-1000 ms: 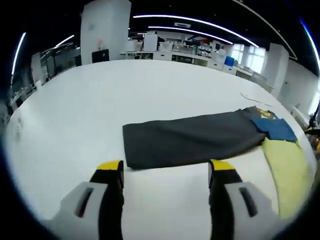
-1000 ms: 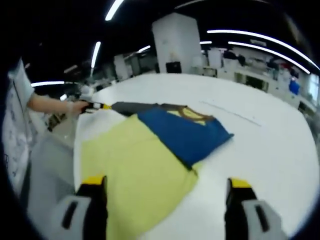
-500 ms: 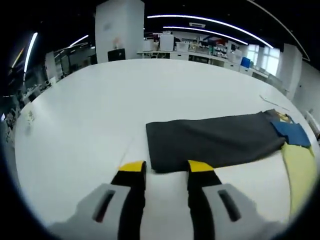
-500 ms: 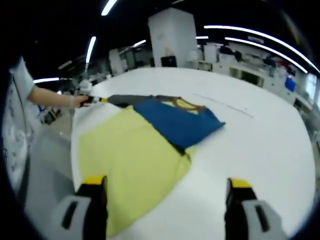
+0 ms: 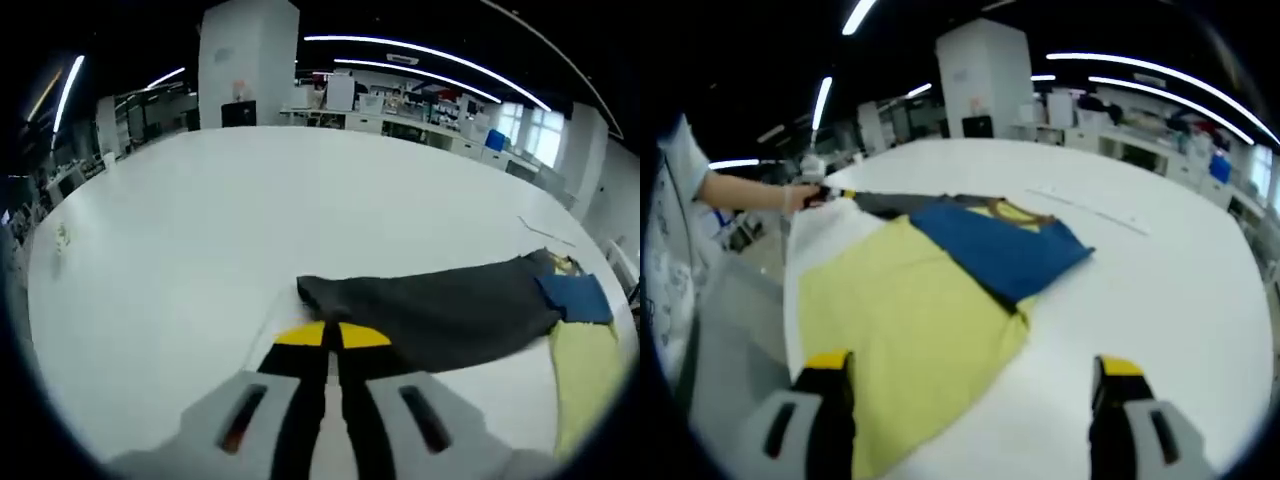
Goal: Fold the garment on the visible template until the final outline fits inside the template.
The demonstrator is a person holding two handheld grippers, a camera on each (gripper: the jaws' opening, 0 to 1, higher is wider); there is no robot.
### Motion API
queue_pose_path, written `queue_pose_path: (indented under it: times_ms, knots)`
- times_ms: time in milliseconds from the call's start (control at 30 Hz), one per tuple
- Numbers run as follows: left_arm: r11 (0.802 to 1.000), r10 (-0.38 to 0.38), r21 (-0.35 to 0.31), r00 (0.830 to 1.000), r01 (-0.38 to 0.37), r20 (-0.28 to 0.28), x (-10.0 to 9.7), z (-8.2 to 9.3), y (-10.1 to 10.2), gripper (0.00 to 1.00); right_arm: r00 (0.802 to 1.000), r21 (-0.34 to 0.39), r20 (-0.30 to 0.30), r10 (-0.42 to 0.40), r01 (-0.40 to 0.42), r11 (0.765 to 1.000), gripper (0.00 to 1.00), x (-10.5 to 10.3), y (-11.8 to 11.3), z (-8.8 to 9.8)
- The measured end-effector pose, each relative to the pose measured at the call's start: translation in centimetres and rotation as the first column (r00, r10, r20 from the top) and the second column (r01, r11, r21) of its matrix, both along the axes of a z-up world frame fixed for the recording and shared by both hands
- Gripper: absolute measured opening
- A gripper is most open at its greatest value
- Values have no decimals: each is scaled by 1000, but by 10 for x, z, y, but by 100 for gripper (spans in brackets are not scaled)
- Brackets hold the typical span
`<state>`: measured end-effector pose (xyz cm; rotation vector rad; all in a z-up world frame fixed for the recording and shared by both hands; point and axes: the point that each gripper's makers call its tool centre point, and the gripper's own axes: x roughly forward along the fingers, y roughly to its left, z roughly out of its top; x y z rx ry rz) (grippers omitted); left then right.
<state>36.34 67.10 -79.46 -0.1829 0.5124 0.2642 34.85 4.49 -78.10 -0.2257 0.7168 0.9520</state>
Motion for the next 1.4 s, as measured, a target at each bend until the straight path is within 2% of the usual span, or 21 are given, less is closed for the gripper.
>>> queue_pose_path:
  times_ms: [33,67,233,333,500,633,800,967,1067,1100,1133,1233,1267,1400]
  knots:
    - [996,-69,62,997,68,18,6,14,-9,0,1000,1,0,0,0,1000,99,0,0,0]
    - [992,-99,79,995,96,29,10,21,-15,0,1000,5,0,0,0,1000,99,0,1,0]
    - [975,-215,83,972,207,92,41,50,-53,0,1000,19,9,-1,1,1000,99,3,3,2]
    - [962,-270,71,955,263,122,54,66,-93,0,1000,27,18,-1,1,1000,99,4,6,6]
    - [934,-358,43,921,356,151,76,76,-153,0,999,42,26,-19,18,999,99,8,5,7]
    - [903,-426,27,888,428,172,95,77,-200,0,999,61,26,-34,32,998,99,8,7,10]
    - [870,-482,-11,857,492,184,111,75,-250,0,999,80,20,-48,47,996,99,7,9,10]
    - [845,-518,-36,834,533,188,129,70,-290,0,998,90,17,-59,57,994,99,6,6,10]
    - [830,-541,-36,819,557,190,136,69,-313,0,997,93,17,-72,70,993,99,7,2,9]
    - [824,-544,-53,814,564,204,136,71,-327,0,997,96,15,-78,76,992,99,7,1,9]
    - [819,-549,-60,810,570,207,138,71,-334,0,997,98,12,-81,79,992,99,7,1,9]
    - [781,-602,-51,773,622,201,149,67,-362,0,996,90,2,-86,86,992,99,5,-2,5]
    - [779,-603,-57,771,625,204,151,67,-371,0,996,89,2,-90,90,992,99,5,-4,5]
    - [745,-629,-94,742,660,231,160,66,-411,0,995,89,-8,-102,102,991,99,2,-9,3]
